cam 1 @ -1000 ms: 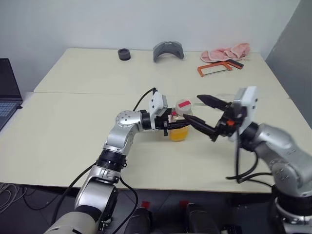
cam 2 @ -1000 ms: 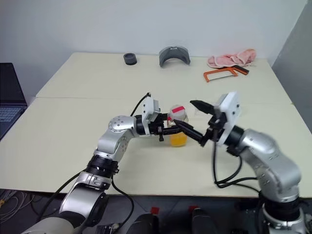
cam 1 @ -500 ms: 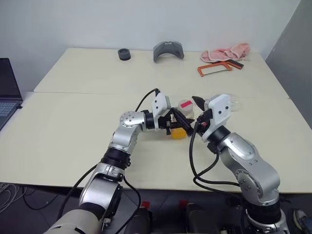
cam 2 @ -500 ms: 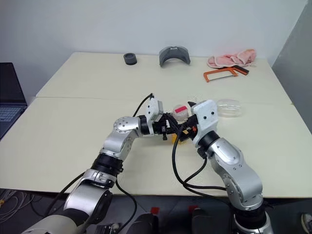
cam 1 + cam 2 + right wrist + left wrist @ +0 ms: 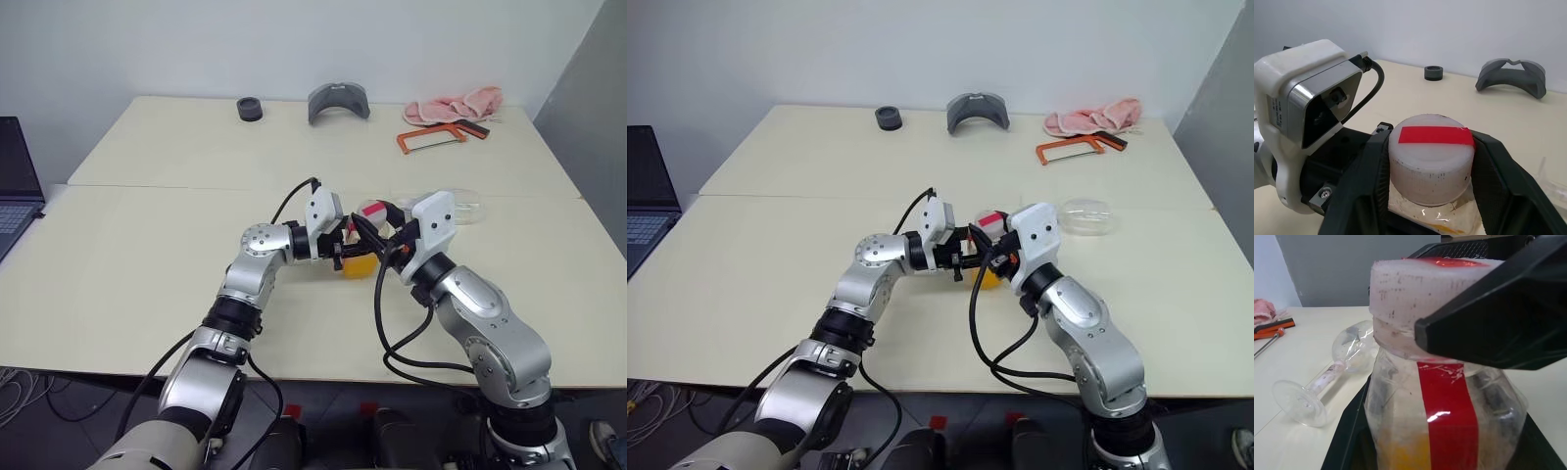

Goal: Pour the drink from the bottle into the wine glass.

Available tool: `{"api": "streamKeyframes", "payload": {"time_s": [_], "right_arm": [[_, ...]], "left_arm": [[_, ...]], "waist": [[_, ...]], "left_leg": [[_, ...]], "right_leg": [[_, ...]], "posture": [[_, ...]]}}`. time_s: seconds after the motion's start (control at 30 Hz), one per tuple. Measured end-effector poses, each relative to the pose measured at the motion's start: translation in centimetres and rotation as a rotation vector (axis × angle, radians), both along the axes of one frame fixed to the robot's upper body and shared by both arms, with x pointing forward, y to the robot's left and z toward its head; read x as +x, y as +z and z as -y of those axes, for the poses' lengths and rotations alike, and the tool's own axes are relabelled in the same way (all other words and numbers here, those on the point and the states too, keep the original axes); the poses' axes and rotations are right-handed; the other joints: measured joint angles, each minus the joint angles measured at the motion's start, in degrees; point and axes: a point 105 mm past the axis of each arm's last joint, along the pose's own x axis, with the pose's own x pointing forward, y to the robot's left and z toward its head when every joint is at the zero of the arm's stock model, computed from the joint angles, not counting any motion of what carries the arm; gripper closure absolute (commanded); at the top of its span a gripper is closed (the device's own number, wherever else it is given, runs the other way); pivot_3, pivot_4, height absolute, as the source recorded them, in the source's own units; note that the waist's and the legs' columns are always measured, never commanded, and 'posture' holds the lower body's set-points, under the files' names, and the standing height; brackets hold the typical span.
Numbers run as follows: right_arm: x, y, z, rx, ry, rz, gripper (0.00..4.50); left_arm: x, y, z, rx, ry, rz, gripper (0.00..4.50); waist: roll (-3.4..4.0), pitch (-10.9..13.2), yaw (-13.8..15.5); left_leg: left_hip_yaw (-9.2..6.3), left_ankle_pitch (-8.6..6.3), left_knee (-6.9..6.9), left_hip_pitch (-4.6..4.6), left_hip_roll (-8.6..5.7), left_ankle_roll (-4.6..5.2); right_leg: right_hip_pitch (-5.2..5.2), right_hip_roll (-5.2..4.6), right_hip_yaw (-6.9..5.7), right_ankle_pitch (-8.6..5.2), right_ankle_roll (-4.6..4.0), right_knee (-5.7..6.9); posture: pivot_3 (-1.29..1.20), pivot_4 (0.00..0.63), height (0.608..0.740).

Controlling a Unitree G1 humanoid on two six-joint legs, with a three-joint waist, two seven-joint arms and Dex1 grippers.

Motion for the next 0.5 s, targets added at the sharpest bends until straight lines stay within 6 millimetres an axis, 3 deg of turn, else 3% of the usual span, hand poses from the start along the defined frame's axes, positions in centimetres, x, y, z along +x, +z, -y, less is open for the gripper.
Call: {"api": "streamKeyframes", "payload": {"time_s": [0.13, 0.37, 0.5], "right_arm": [[-0.3, 0.0, 0.0, -0.055, 0.098, 0.038, 2.59], [-0.6, 0.8, 0.0, -0.386, 0.618, 0.075, 2.59], [-0.6, 1.2, 0.5, -0.405, 0.772, 0.003, 2.59]], "left_arm": [[-0.4, 0.1, -0.2, 0.013, -0.034, -0.010, 2.74], [-2.3, 0.2, -1.7, 0.136, -0.206, -0.038, 2.75], [-3.0, 0.4, -1.5, 0.180, -0.289, -0.055, 2.76]], "waist": [[0.00, 0.00, -0.03], [0.00, 0.02, -0.95], [0.00, 0.02, -1.11]], "left_leg": [[0.04, 0.00, 0.00, 0.00, -0.02, 0.00], [0.33, -0.01, -0.03, 0.07, -0.02, 0.03], [0.28, -0.02, -0.03, 0.04, 0.03, 0.04]], "right_leg": [[0.00, 0.00, 0.01, 0.00, 0.00, -0.01], [0.05, 0.13, -0.05, 0.00, 0.00, -0.03], [0.06, 0.09, -0.05, 0.00, -0.01, -0.05]], "posture": [[0.00, 0.150, 0.740], [0.00, 0.150, 0.740], [0.00, 0.150, 0.740]]}}
